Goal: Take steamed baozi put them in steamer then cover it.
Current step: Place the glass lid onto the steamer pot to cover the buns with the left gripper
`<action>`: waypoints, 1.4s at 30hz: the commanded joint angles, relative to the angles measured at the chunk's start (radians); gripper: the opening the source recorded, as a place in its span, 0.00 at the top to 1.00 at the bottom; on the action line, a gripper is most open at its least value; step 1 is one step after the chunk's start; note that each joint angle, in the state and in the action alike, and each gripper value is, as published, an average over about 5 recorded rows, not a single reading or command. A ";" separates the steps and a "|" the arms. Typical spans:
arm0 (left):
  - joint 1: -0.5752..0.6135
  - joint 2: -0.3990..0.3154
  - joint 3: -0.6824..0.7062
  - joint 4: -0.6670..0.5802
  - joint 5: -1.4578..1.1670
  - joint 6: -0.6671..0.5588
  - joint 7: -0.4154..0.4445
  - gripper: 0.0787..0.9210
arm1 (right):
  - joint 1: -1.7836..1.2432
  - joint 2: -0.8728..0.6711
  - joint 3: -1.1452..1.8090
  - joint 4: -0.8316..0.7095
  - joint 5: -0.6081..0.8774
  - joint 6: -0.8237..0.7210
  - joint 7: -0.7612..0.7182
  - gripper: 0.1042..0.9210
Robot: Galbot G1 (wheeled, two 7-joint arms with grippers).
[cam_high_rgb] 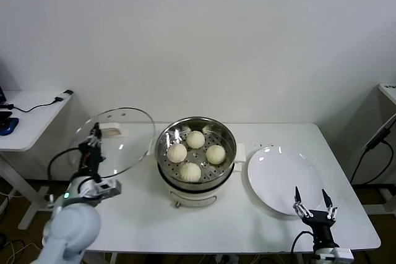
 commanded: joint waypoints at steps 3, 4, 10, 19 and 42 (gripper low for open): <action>-0.211 -0.180 0.448 -0.029 0.247 0.258 0.137 0.93 | 0.011 0.014 0.004 -0.003 -0.032 0.010 0.029 0.12; -0.210 -0.204 0.468 -0.022 0.272 0.256 0.137 0.93 | 0.014 0.015 0.005 -0.006 -0.032 0.014 0.032 0.12; -0.181 -0.341 0.550 0.035 0.410 0.237 0.127 0.93 | 0.018 0.016 0.015 -0.019 -0.033 0.036 0.041 0.12; -0.195 -0.474 0.585 0.189 0.504 0.222 0.099 0.93 | 0.016 0.008 0.024 -0.046 -0.030 0.072 0.048 0.12; -0.221 -0.444 0.507 0.322 0.530 0.215 0.053 0.93 | 0.020 0.007 0.043 -0.069 -0.031 0.122 0.070 0.12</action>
